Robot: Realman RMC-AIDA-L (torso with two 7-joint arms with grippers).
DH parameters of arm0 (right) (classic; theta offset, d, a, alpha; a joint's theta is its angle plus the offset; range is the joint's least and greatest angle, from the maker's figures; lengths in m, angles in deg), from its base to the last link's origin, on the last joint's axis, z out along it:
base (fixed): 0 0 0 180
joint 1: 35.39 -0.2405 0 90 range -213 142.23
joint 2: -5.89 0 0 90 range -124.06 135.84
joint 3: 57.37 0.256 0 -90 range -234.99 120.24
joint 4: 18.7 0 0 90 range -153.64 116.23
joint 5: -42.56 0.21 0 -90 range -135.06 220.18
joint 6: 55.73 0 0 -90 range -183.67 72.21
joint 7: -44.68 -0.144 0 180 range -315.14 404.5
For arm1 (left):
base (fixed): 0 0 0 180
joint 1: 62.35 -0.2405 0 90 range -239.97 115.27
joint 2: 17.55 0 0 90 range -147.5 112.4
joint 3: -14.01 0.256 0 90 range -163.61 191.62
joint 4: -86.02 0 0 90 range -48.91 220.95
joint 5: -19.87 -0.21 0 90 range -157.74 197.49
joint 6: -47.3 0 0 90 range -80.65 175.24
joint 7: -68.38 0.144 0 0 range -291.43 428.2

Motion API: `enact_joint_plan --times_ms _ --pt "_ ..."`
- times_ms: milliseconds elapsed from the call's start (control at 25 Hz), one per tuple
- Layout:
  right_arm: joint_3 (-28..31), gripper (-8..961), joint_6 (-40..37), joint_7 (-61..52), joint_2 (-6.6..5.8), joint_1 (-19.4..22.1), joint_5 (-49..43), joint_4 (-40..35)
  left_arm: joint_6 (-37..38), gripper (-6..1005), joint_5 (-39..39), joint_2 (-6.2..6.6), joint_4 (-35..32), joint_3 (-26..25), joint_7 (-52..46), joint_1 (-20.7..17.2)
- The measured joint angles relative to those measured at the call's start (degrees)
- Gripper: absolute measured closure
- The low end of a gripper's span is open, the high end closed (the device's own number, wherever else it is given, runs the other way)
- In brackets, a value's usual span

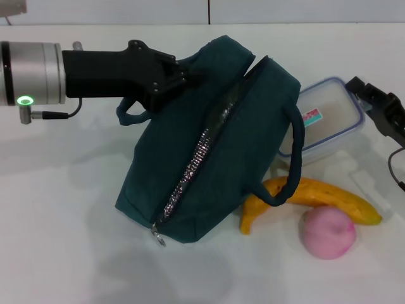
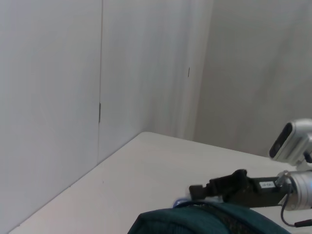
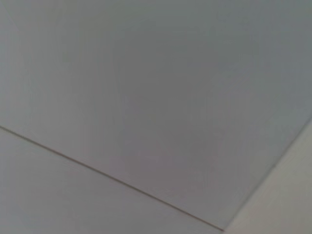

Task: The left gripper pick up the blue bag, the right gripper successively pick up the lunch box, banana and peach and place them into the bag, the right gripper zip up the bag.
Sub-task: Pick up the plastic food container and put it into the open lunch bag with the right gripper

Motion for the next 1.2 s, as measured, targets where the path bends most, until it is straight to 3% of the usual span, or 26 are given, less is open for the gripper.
enact_joint_plan --times_ms 880,1200 --pt "-1.59 846 -7.23 6.75 -0.05 3.84 -0.36 -4.19 0.58 956 0.56 0.26 -1.33 -0.32 -1.88 -0.98" --pt "-3.01 858 -11.75 6.36 -0.34 5.30 -0.41 -10.54 2.14 956 1.89 0.29 -4.38 -0.87 -3.94 -2.01"
